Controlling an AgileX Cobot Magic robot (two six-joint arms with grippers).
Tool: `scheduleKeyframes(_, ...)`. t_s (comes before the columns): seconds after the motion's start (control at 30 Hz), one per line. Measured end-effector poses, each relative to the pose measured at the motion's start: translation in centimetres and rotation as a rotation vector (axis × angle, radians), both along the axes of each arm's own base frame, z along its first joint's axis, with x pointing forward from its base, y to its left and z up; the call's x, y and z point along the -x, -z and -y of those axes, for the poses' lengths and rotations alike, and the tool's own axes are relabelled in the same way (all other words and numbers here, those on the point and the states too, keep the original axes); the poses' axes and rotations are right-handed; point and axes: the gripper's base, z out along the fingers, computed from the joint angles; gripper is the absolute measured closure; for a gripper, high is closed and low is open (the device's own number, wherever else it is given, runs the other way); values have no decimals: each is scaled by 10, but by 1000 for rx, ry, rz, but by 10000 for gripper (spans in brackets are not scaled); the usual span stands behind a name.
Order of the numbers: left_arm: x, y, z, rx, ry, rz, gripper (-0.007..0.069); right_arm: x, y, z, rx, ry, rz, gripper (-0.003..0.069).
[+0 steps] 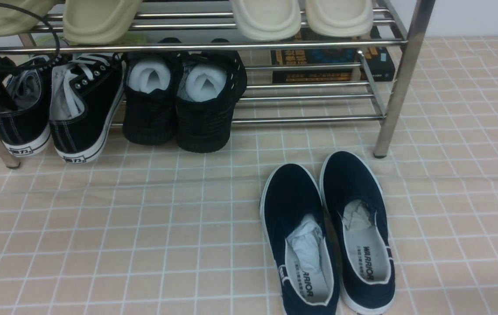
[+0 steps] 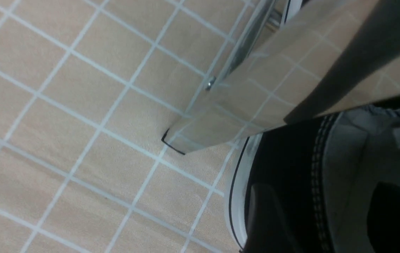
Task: Take the shoes off the shelf from the light coffee tablecloth by hand.
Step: 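Grasp the leftmost shoe on the bottom shelf of the shoe rack with the left gripper, then set the held shoe down on the floor in front of the rack with the left gripper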
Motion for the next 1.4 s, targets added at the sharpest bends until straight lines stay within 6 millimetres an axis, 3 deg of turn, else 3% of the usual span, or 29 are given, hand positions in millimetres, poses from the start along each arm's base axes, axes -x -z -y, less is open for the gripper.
scheduleKeyframes(0.13,-1,5,0,6,0,-14,252,0,0,0,0,0,0,420)
scheduleKeyframes(0.23,-2,9,0,18,1,-34,372,0,0,0,0,0,0,420)
scheduleKeyframes(0.27,-2,10,0,18,2,-36,381,0,0,0,0,0,0,420)
scheduleKeyframes(0.33,0,14,0,19,12,-81,509,0,0,0,0,0,0,420)
scheduleKeyframes(0.43,3,17,1,20,22,-122,599,0,0,0,0,0,0,420)
scheduleKeyframes(0.6,14,3,4,21,36,-153,607,0,0,0,0,0,0,420)
scheduleKeyframes(0.9,73,-61,10,-82,16,-233,605,0,0,0,0,0,0,420)
scheduleKeyframes(1.17,109,-90,14,-127,1,-277,603,0,0,0,0,0,0,420)
scheduleKeyframes(1.4,150,-128,23,-164,-36,-196,603,0,0,0,0,0,0,420)
